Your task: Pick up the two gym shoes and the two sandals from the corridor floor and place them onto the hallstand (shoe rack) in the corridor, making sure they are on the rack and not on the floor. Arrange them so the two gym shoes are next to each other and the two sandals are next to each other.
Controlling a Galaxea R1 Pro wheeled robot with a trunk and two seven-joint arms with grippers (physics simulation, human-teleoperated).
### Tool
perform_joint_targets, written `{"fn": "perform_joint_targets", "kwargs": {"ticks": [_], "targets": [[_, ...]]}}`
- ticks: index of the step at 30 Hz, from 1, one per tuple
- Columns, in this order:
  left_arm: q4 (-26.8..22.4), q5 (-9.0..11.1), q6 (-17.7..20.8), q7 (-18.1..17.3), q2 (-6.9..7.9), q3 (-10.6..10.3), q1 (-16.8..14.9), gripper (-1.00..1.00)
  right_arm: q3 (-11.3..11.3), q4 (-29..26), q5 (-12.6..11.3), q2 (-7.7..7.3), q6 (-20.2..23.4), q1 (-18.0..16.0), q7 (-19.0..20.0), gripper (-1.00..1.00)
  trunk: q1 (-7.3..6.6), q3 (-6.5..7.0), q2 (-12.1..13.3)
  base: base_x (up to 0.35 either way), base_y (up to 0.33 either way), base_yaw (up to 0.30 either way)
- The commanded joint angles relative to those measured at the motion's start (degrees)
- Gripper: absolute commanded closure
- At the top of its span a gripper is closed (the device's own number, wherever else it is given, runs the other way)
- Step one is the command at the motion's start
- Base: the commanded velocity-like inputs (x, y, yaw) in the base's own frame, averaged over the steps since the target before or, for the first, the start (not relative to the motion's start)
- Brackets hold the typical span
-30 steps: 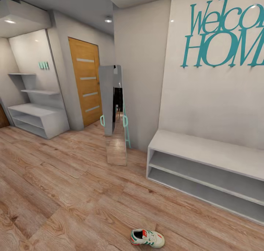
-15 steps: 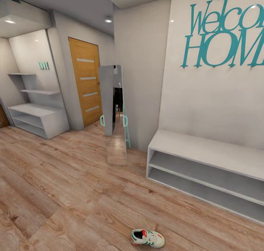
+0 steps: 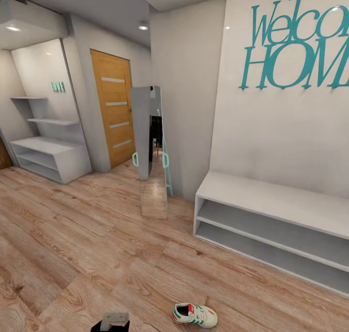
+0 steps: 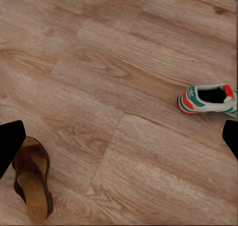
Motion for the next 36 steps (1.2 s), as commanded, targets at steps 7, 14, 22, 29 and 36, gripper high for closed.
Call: {"fn": "perform_joint_targets", "kwargs": {"ticks": [7,14,22,29,36], "targets": [[-1.6,0.1,-1.3,0.0,-0.06,0.0,-0.4,-1.0,0.3,-1.9,0.2,0.14,-0.2,-0.1,0.1,-1.0,0.0,-0.06,0.0,0.0,0.0,0.0],[0.3,0.1,-5.4,0.0,0.01,0.0,-0.4,-1.0,0.4,-2.0,0.2,0.23,-0.5,-0.1,0.2,-1.0,0.0,-0.06,0.0,0.0,0.0,0.0],[0.7,0.2,-6.4,0.1,0.03,0.0,-0.4,-1.0,0.4,-2.1,0.2,0.18,-0.6,-0.1,0.1,-1.0,0.0,-0.06,0.0,0.0,0.0,0.01],[0.8,0.2,-6.4,0.1,-0.02,0.0,-0.4,-1.0,0.3,-2.1,0.1,0.17,-0.6,-0.1,-0.1,-1.0,0.0,-0.06,0.0,0.0,0.0,0.229],[0.8,0.1,-6.4,0.1,-0.14,-0.2,-0.4,-1.0,0.3,-2.1,0.1,0.17,-0.6,-0.1,-0.2,-1.0,0.0,-0.06,0.0,0.0,0.0,0.294]]}}
